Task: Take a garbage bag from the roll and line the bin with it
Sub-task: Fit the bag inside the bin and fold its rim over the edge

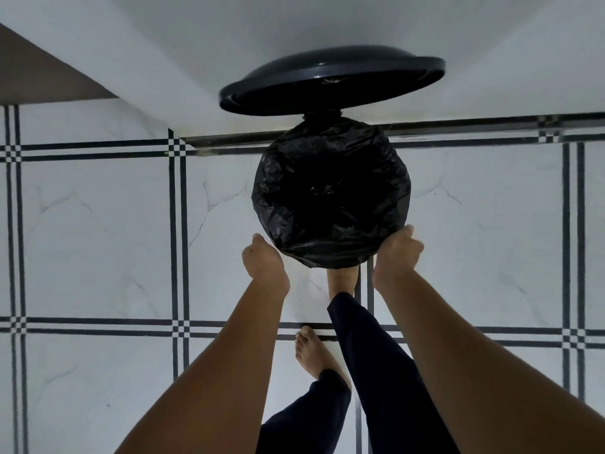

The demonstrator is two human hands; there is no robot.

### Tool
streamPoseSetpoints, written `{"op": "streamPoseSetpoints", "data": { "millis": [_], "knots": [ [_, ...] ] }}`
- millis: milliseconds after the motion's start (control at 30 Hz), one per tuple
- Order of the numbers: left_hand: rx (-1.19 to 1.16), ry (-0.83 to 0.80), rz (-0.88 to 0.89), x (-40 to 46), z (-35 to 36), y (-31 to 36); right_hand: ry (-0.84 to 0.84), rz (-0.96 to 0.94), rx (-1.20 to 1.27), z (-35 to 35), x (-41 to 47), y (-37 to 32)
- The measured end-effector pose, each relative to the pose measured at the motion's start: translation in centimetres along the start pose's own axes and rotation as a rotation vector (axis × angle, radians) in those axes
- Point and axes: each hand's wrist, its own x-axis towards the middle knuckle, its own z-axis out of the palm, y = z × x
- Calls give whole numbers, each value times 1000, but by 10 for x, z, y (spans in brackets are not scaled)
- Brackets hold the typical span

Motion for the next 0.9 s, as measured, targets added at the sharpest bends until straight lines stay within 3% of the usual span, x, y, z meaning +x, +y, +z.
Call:
{"op": "streamPoseSetpoints", "data": {
  "millis": [100, 200, 267, 367, 533, 667, 767, 900],
  "knots": [
    [204, 131, 382, -37, -7, 15, 105, -468, -168, -4, -42, -12],
    [365, 7, 824, -78, -11, 40, -12, -975, -374, -2, -85, -29],
    [458, -106, 1037, -104, -10, 58, -89, -1140, -486, -1, -118, -47],
    [488, -211, 1198, -148, -6, 85, -138, -1314, -507, -5, -161, -78],
    [531, -92, 1578, -199, -4, 127, 21, -1594, -523, -20, -201, -124],
    [700, -6, 1650, -202, 13, 154, 167, -1709, -735, -20, -199, -158],
    [1004, -18, 1584, -193, 26, 168, 50, -1633, -995, -15, -188, -170],
    [1263, -67, 1523, -173, 23, 163, 6, -1619, -1052, -20, -169, -161]
  ]
}}
